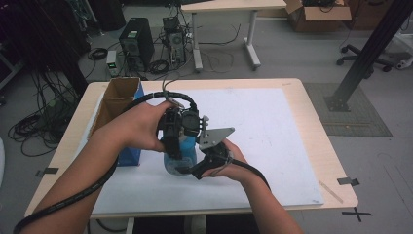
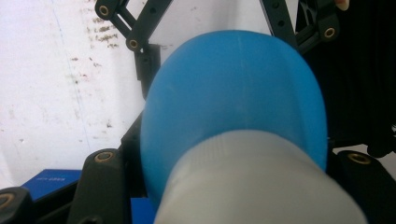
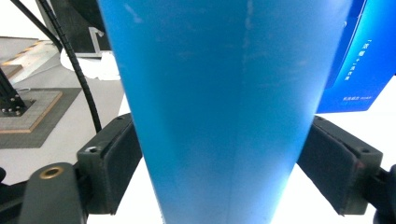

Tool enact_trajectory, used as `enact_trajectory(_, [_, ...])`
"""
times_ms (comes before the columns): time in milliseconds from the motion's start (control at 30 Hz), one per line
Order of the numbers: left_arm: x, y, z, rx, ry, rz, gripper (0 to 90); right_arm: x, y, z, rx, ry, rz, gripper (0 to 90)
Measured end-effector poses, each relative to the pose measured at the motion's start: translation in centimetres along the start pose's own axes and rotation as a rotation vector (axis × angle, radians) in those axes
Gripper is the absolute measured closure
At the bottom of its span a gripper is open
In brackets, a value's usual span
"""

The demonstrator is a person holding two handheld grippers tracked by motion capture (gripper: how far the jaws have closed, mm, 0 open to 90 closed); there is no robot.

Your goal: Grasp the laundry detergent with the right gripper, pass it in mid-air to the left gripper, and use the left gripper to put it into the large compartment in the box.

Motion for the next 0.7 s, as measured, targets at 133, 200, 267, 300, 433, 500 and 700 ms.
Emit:
enact_trajectory(133, [0.0,-0.1,0.1,-0.002,-0.002,0.002,39.8,-0.1,0.1,0.2,0.003,0.02,-0.011,9.5])
enact_trajectory(200, [0.0,-0.1,0.2,0.001,-0.004,0.006,39.8,-0.1,0.2,0.3,0.003,0.023,-0.017,8.1])
enact_trajectory(267, [0.1,-0.2,0.3,0.005,-0.003,0.015,39.7,-0.1,0.2,0.4,-0.002,0.03,-0.024,3.7])
enact_trajectory(300, [0.1,-0.2,0.3,0.006,-0.004,0.017,39.7,0.0,0.2,0.5,-0.004,0.031,-0.027,2.4])
enact_trajectory(433, [0.2,-0.5,0.6,0.006,-0.005,0.028,39.7,0.1,0.4,1.3,-0.016,0.04,-0.056,0.7])
enact_trajectory(500, [0.2,-0.8,0.9,0.014,-0.004,0.06,39.7,0.1,0.6,1.8,-0.011,0.048,-0.059,0.5])
enact_trajectory(700, [0.5,-1.8,1.7,0.049,0.026,0.15,39.6,0.1,1.2,4.6,0.031,0.048,-0.052,0.2])
Point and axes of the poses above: each handheld gripper's, and its own axes: z roughly backward along the jaws, x roughly out of its underside, y roughly to its right, the point moved 6 cm from there along -z, roughly forward along the jaws, and after that the axes turned 14 degrees about -z, right-handed, at the moved point
